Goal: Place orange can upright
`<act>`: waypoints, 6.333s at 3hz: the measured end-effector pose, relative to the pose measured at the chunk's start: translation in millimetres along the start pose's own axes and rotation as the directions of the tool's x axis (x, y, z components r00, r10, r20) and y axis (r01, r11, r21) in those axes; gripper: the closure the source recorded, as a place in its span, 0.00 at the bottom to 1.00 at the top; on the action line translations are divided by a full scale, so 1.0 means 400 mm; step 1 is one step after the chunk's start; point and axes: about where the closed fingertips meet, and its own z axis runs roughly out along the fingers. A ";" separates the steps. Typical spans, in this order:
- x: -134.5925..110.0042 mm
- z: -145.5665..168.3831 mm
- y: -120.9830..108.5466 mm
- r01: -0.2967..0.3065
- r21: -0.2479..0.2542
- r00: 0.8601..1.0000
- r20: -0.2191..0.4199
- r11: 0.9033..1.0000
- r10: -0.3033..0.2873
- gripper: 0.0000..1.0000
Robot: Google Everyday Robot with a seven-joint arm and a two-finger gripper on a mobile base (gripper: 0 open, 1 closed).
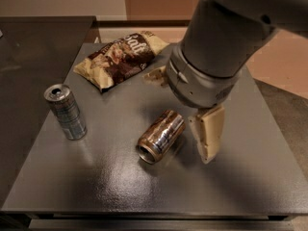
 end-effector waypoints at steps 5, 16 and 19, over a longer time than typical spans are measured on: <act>-0.006 0.187 -0.044 0.276 -0.144 0.958 -0.034 0.950 -0.283 0.00; 0.082 0.050 -0.183 -0.397 -0.098 0.801 0.449 0.913 0.396 1.00; 0.091 0.028 -0.150 -0.611 -0.156 0.449 0.739 0.776 0.502 1.00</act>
Offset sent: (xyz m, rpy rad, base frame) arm 0.0007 0.0427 -0.0543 -0.1543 0.0199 0.3052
